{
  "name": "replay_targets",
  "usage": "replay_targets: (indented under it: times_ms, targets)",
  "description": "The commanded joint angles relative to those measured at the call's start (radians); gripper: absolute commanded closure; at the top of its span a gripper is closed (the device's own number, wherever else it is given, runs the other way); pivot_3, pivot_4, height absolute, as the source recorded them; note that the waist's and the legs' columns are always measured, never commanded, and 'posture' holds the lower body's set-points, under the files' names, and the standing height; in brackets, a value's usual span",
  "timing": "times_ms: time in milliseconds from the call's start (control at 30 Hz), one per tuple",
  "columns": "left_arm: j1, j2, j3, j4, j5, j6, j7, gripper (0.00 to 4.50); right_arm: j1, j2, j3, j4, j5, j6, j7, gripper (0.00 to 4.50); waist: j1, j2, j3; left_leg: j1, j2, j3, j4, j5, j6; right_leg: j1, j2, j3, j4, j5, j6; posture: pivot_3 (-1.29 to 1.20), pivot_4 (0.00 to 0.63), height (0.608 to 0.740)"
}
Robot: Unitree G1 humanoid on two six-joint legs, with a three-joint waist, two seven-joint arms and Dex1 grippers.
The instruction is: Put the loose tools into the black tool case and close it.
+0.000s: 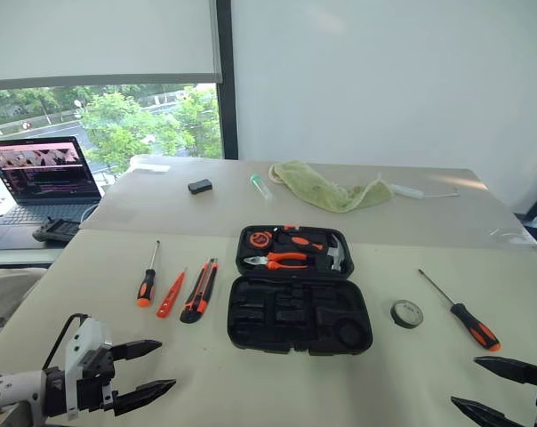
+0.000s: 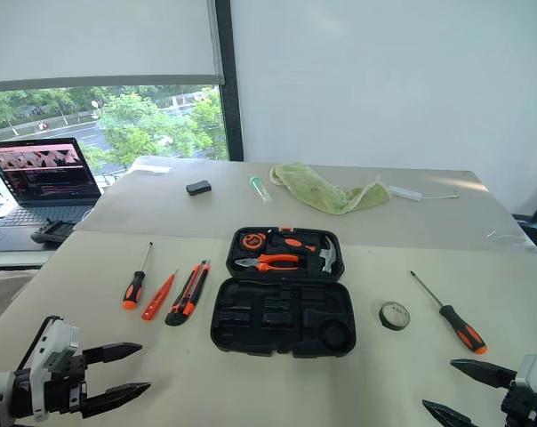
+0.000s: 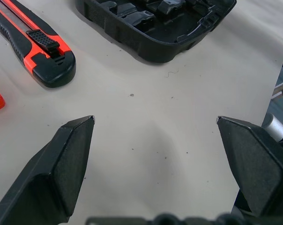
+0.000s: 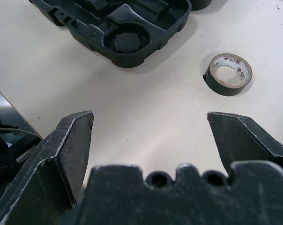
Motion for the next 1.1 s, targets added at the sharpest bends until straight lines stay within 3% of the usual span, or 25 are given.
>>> replay_targets:
  times_ms: [33,233,333,467,633,767,1100]
  targets:
    - [-0.037,-0.007,0.024,-0.035,-0.035,0.015,0.040,0.01,0.000,0.010,-0.039,-0.010,0.015,-0.025,0.003,0.00,0.000,0.000,0.000,0.000,0.000,0.000,0.000,0.000,0.000,0.000,0.000,0.000,0.000,0.000,0.000,0.00,0.150,0.740]
    - [-0.178,-0.051,0.011,-0.078,-0.085,0.152,0.260,0.01,-0.059,0.032,-0.010,-0.076,0.087,-0.011,-0.038,0.00,0.009,0.000,0.000,0.002,0.000,0.000,0.000,0.000,0.000,0.001,-0.001,0.000,0.000,0.000,0.001,0.00,0.150,0.740]
    - [-0.257,-0.098,0.060,-0.064,-0.160,0.295,0.463,0.01,-0.118,0.026,-0.005,-0.149,0.243,0.040,-0.099,0.00,0.003,0.001,0.000,0.002,0.000,0.000,0.000,0.000,0.000,0.001,0.000,0.000,0.001,0.004,0.006,0.00,0.150,0.740]
    - [-0.412,-0.035,0.075,-0.049,-0.138,0.592,0.738,0.01,-0.190,-0.060,0.035,-0.270,0.421,0.087,-0.147,0.00,-0.001,-0.001,0.001,0.002,0.000,0.000,0.000,0.001,-0.002,0.001,0.001,0.000,0.003,0.004,0.006,0.00,0.150,0.740]
    - [-0.708,0.038,-0.026,0.087,-0.088,0.900,0.883,0.01,-0.256,-0.148,0.097,-0.274,0.429,0.102,-0.126,0.00,0.010,-0.007,0.001,0.002,-0.001,-0.001,0.001,0.002,-0.003,0.002,0.010,0.000,0.002,0.006,0.007,0.00,0.150,0.740]
    - [-0.898,-0.001,-0.068,0.173,-0.038,1.163,0.970,0.01,-0.276,-0.176,0.094,-0.254,0.420,0.101,-0.091,0.00,0.014,-0.009,0.001,0.001,-0.002,-0.001,0.001,0.002,-0.004,0.002,0.011,0.001,0.002,0.006,0.007,0.00,0.150,0.740]
    - [-1.192,-0.128,-0.267,0.472,0.113,1.203,1.164,0.01,-0.274,-0.136,0.104,-0.316,0.423,0.102,-0.166,0.00,0.011,-0.013,0.003,0.000,-0.001,-0.001,0.000,0.003,-0.007,0.000,0.011,0.002,0.004,0.007,0.006,0.00,0.150,0.740]
